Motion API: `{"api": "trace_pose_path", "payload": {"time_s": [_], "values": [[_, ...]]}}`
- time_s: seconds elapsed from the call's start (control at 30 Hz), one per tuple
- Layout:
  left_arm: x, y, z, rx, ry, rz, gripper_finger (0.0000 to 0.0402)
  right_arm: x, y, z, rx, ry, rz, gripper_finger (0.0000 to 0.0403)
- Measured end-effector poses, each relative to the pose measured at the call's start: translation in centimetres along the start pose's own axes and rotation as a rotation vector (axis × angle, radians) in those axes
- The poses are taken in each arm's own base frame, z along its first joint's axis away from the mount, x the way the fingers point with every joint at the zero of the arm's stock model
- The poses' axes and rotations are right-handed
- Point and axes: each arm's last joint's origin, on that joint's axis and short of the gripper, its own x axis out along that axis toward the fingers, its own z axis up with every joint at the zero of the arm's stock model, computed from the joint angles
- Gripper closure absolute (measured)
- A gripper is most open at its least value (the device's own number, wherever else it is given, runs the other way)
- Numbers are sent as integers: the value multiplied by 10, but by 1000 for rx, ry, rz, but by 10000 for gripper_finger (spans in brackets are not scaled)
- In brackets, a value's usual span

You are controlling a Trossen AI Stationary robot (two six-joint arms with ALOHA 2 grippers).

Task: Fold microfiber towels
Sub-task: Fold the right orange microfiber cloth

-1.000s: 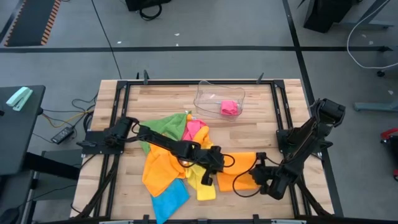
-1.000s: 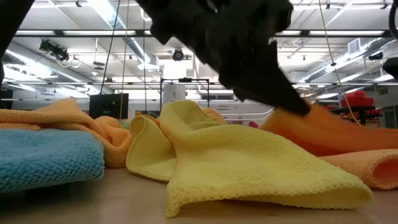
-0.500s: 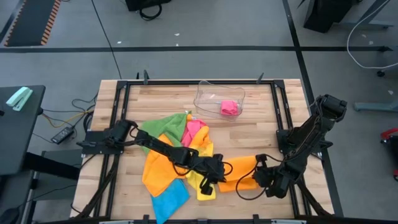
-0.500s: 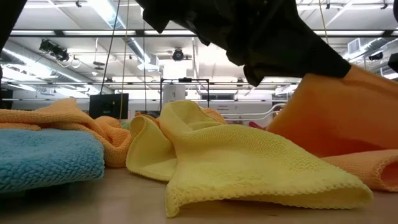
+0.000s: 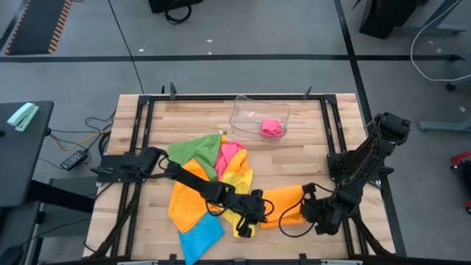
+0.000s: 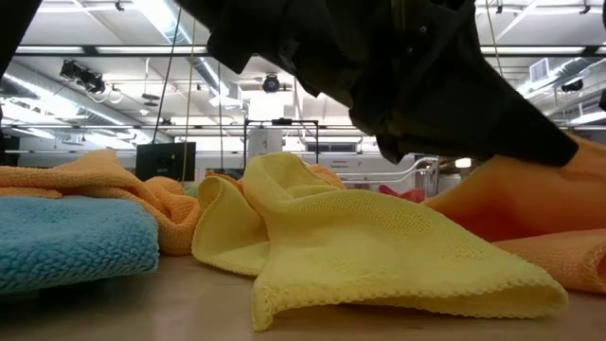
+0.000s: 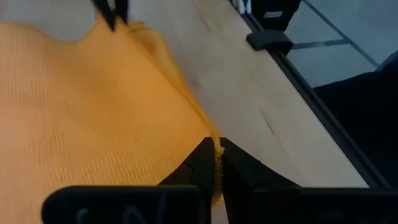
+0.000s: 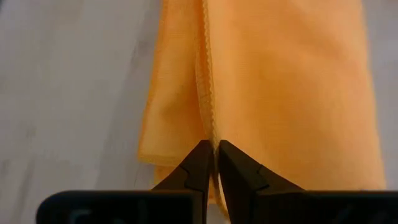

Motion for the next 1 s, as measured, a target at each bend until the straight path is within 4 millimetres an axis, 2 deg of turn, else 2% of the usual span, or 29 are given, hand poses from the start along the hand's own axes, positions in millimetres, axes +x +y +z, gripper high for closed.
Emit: {"api": "trace_pose_path", "payload": {"time_s": [0.27,0.5,0.77,0.87,1.0], "values": [[1,-1,0,-13,-8,8,378,0,1,0,29,7,17,361],[13,-5,-14,-30,-20,0,366,0,3,1,71,22,65,357],[17,-5,-19,-37,-3,2,371,10,10,2,108,30,102,327],[17,-5,-20,-37,-1,3,360,14,12,0,137,53,116,309],[17,-5,-20,-28,2,3,321,14,12,1,184,72,135,284]]}}
